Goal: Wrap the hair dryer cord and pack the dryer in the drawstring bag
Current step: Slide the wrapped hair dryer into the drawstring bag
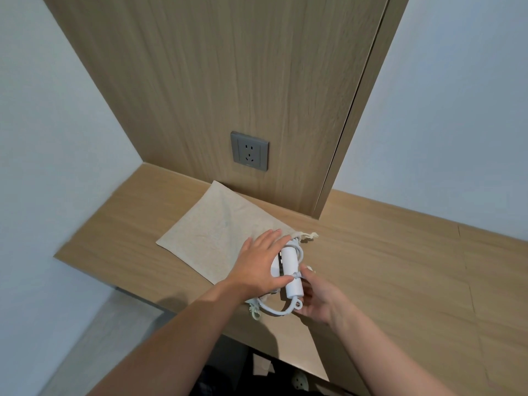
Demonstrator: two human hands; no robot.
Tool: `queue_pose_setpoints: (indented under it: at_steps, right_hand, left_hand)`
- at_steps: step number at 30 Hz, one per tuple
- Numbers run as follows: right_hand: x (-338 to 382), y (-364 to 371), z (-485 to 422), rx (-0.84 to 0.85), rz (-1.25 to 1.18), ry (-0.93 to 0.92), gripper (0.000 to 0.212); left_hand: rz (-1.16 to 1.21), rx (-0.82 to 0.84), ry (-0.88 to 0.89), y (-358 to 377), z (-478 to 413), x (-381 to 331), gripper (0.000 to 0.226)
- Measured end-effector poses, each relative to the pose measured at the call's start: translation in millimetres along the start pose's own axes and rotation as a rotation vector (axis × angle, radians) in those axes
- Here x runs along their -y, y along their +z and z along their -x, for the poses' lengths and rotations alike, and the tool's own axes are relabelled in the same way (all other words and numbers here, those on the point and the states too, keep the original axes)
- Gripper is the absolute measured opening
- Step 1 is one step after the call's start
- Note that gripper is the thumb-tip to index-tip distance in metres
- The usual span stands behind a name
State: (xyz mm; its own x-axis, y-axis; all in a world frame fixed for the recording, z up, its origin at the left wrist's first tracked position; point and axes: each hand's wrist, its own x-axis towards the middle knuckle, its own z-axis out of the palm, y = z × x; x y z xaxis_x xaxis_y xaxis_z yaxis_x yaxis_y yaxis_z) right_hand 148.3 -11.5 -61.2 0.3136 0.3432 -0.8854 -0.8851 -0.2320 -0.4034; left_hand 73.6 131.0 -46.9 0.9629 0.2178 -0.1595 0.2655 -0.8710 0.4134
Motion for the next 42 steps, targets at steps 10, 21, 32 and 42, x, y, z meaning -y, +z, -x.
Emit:
queue_pose_setpoints:
  at_steps: [10, 21, 32, 42]
  right_hand:
    - [3.0, 10.3, 5.9, -0.015, 0.169, -0.221, 0.031]
    - [31.1, 28.4, 17.0, 0.058, 0.398, -0.33, 0.018]
    - [20.2, 43.3, 5.1, -0.358, 0.467, -0.714, 0.021]
    - [25.7, 41.5, 2.7, -0.261, 0.85, -0.773, 0.013]
  left_hand:
    - [0.248, -0.174, -0.256, -9.2, -17.6, 1.6, 0.04]
    - [0.507, -0.172, -0.154, -25.8, -25.7, -15.2, 0.03]
    - [0.408, -0.234, -0.199, -35.6, -24.4, -8.5, 0.027]
    - [0.512, -0.275, -0.282, -34.1, -36.8, -5.3, 0.013]
